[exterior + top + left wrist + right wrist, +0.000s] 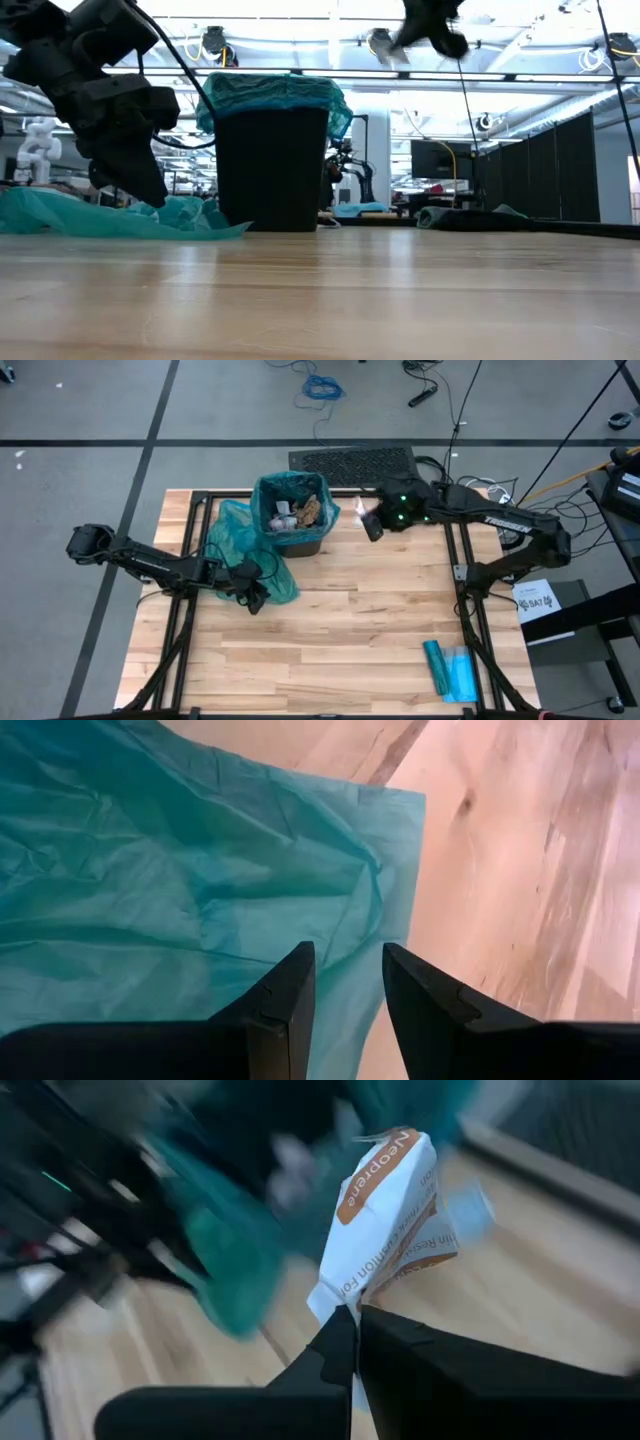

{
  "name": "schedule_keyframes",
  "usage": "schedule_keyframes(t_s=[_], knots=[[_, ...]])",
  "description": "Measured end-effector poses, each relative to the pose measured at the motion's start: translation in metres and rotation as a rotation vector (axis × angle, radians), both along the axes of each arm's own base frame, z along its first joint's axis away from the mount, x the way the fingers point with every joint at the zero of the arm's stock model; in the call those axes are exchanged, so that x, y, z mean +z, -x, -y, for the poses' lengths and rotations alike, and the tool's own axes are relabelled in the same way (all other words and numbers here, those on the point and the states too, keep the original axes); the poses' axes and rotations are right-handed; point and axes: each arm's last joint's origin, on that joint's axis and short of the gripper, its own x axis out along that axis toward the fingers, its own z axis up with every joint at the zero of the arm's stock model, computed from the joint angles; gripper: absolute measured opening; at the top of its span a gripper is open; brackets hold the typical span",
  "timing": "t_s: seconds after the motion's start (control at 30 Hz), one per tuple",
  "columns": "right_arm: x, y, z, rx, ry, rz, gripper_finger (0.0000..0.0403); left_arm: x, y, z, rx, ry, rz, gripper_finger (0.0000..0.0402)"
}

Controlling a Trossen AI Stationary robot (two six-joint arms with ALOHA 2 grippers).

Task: Place trash/remove bag and relplace
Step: Put the white paper into the trash bin

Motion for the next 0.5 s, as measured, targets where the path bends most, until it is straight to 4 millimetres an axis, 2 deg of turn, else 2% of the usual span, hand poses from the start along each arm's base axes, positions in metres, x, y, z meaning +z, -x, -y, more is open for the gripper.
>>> schedule_keyframes(t_s=[0.1, 0.23, 0.37, 0.5], knots=[[0.024, -0.016, -0.003, 0.004, 0.083, 0.097, 0.0, 0.0, 0.0, 0.0, 0.002, 0.001, 0.0, 0.0116], [0.035, -0.044, 0.002, 0.02, 0.158, 0.202, 0.0, 0.0, 0.0, 0.0, -0.003, 0.014, -0.001, 0.0116], [0.03, -0.077, 0.014, 0.034, 0.207, 0.233, 0.0, 0.0, 0.0, 0.001, -0.017, 0.03, -0.002, 0.0116], [0.012, -0.111, 0.023, 0.078, 0.22, 0.199, 0.0, 0.0, 0.0, 0.002, -0.038, 0.058, -0.006, 0.0116]])
